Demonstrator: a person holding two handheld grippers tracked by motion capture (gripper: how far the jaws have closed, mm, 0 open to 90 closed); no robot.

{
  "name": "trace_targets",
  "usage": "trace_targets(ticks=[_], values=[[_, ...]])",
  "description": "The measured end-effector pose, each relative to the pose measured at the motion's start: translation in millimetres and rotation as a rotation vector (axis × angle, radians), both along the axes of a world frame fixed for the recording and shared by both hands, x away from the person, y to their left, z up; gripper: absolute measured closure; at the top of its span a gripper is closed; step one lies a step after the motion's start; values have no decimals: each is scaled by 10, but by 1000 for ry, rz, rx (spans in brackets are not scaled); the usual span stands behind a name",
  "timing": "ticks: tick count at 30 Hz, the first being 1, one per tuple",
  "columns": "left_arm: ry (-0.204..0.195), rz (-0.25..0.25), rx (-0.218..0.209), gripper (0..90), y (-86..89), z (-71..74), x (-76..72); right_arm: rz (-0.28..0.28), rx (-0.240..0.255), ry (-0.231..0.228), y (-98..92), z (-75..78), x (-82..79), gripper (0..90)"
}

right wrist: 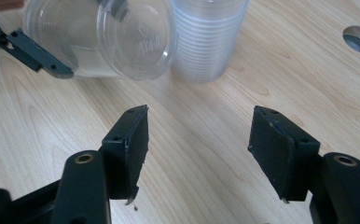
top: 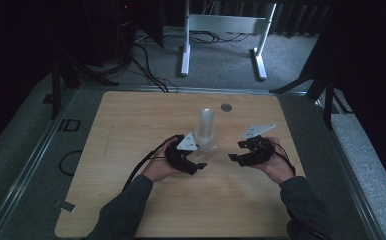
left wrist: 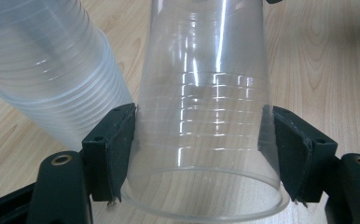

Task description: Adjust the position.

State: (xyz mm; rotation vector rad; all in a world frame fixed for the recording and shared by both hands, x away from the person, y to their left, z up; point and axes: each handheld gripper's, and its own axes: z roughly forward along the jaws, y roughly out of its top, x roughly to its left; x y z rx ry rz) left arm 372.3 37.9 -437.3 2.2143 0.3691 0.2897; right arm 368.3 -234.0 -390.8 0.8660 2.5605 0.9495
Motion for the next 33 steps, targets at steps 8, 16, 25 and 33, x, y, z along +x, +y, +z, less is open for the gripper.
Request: trace_targets(ticks=[8, 16, 25, 33], values=[[-2, -3, 16, 288, 11, -13, 7, 29, -47, 1, 64, -17, -6, 373], [-7, -17, 41, 290, 5, -27, 0, 65, -73, 16, 115, -22, -20, 375], [1, -29, 57, 291, 8, -46, -8, 92, -94, 26, 144, -30, -20, 375], [9, -40, 65, 293, 12, -57, -6, 124, -117, 41, 198, -35, -11, 375]])
